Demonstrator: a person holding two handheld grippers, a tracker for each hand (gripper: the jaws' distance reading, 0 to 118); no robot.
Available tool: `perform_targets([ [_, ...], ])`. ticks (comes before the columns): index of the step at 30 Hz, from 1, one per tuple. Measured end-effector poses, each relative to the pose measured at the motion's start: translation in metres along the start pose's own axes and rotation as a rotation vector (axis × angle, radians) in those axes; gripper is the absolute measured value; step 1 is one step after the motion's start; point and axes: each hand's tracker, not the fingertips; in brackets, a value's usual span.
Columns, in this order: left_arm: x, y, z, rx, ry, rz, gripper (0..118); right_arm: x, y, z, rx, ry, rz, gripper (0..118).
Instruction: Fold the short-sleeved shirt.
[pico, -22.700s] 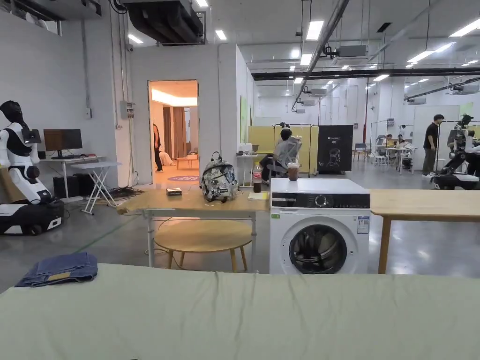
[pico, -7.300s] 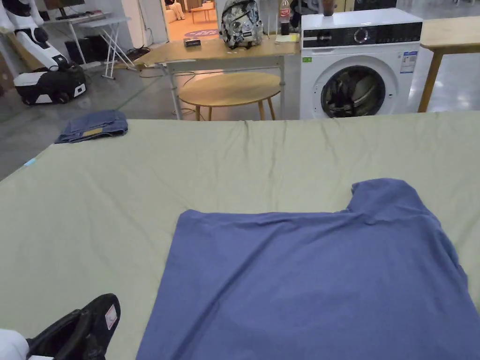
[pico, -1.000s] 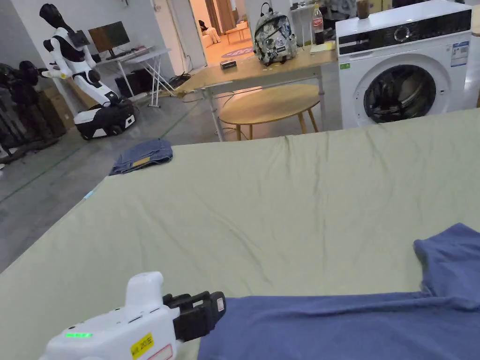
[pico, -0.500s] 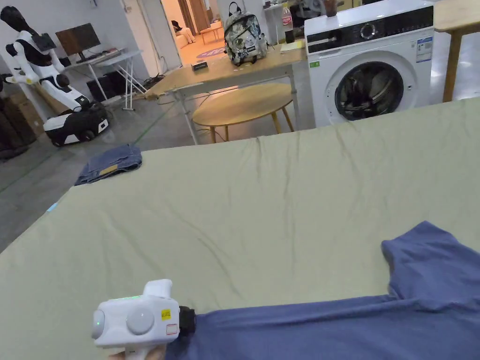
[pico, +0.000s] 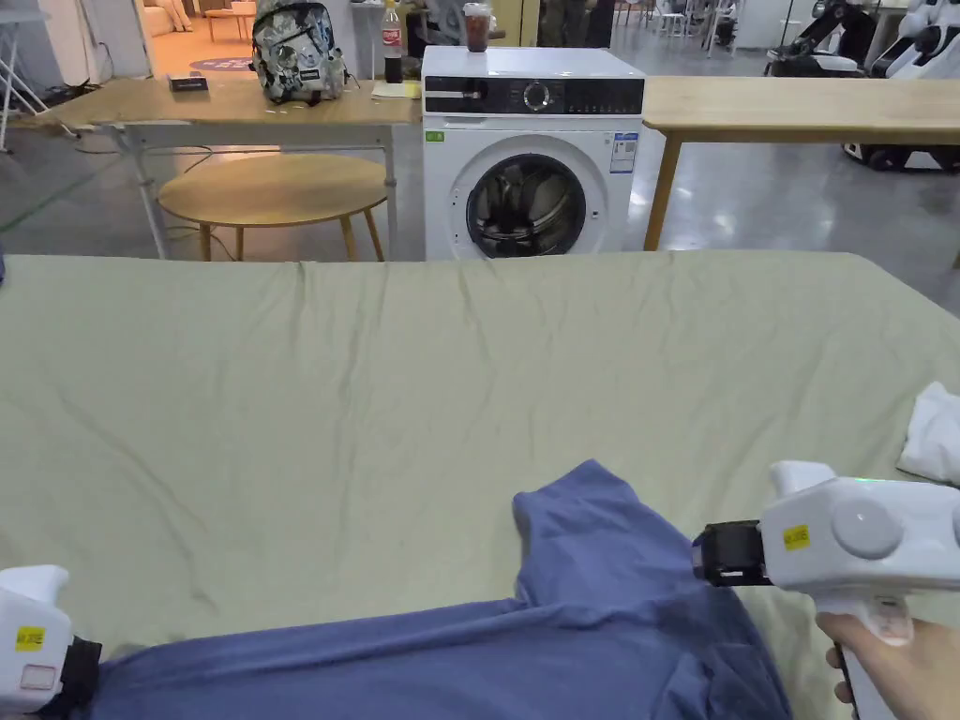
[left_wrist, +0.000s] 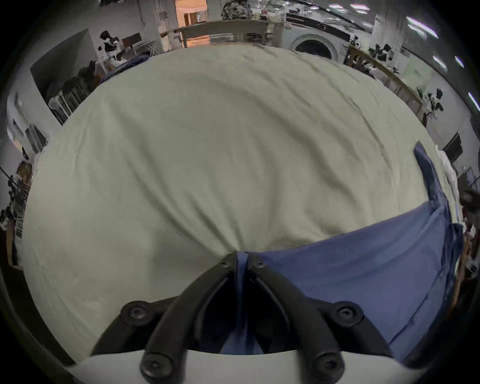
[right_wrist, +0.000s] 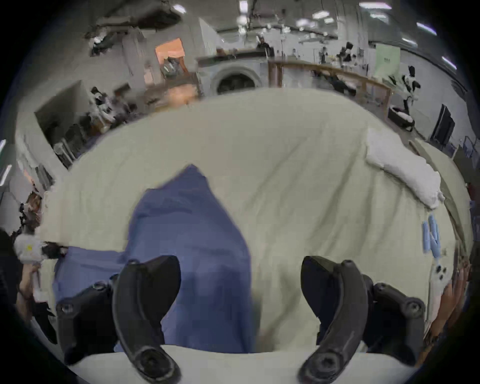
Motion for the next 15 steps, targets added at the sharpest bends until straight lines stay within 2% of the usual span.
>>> perform_targets([
  [1, 0.0, -0.001, 0.001, 0.003, -0.006, 0.009, 2, 0.0, 0.001, -0.018, -0.045, 0.021, 0.007, 89],
  [3, -0.002, -0.003, 0.001, 0.009, -0.012, 0.02, 2, -0.004, -0.006, -0.037, -0.125, -0.013, -0.011, 45],
  [4, -0.002, -0.004, 0.002, 0.011, -0.016, 0.028, 2, -0.008, -0.013, -0.035, -0.088, -0.022, 0.003, 37],
  [5, -0.002, -0.007, 0.003, 0.017, -0.019, 0.035, 2, -0.013, -0.016, -0.023, -0.032, -0.038, 0.044, 34],
  [7, -0.007, -0.008, -0.002, 0.04, -0.024, 0.038, 2, -0.018, -0.02, -0.016, -0.037, -0.024, 0.036, 8],
  [8, -0.012, -0.008, -0.002, 0.052, -0.036, 0.047, 2, -0.017, -0.021, -0.012, -0.025, -0.037, 0.046, 3],
  [10, -0.019, -0.014, 0.01, 0.112, -0.077, 0.072, 2, -0.011, -0.019, 0.0, 0.01, -0.019, 0.028, 2],
  [12, -0.025, -0.024, 0.033, 0.215, -0.128, 0.104, 2, -0.006, -0.025, 0.032, 0.105, 0.015, 0.019, 2],
  [13, -0.03, -0.036, 0.062, 0.275, -0.181, 0.115, 2, -0.002, -0.034, 0.057, 0.141, 0.069, 0.023, 2],
  [15, -0.046, -0.05, 0.09, 0.34, -0.233, 0.073, 2, -0.007, -0.056, 0.104, 0.203, 0.096, 0.046, 2],
])
